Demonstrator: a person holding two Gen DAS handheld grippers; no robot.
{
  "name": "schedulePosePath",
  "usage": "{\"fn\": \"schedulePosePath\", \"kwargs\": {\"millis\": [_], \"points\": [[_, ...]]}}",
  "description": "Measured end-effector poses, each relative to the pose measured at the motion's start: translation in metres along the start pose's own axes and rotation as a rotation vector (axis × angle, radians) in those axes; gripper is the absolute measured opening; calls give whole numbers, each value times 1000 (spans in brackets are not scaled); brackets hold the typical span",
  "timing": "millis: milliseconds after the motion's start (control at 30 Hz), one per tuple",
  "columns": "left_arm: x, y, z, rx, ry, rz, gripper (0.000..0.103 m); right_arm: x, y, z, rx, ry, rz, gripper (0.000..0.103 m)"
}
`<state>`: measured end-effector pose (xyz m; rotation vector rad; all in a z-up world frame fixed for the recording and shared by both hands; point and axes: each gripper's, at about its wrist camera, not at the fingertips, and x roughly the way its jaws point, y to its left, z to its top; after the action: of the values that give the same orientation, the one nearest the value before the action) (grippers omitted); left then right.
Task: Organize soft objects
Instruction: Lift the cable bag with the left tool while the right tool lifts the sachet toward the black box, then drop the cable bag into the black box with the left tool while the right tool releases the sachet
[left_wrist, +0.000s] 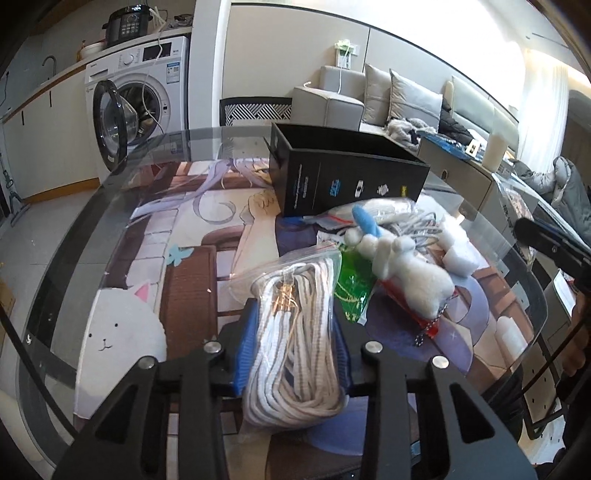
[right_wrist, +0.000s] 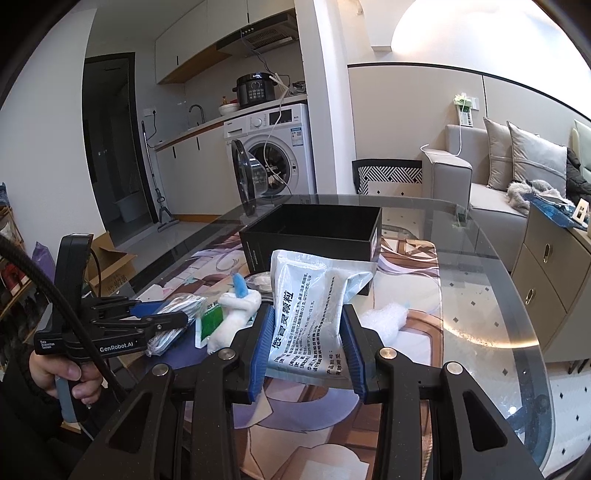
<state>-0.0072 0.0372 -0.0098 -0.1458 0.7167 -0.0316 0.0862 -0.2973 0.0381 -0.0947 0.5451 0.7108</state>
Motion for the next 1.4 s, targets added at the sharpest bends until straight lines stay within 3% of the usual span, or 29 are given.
{"fn": "schedulePosePath", "kwargs": {"millis": [567, 867, 1233, 1400], "points": [[-26, -11, 45, 0, -163, -64, 35, -2, 2, 15, -14, -34, 29, 37], [-22, -23, 71, 14, -203, -102, 35, 5, -2, 36, -3, -36, 23, 37], [-24, -25, 103, 23, -249, -120, 35, -8, -7, 72, 4, -126, -25, 37], [-15, -27, 115, 27, -258, -115, 35, -1, -11, 91, -7, -127, -17, 37]]}}
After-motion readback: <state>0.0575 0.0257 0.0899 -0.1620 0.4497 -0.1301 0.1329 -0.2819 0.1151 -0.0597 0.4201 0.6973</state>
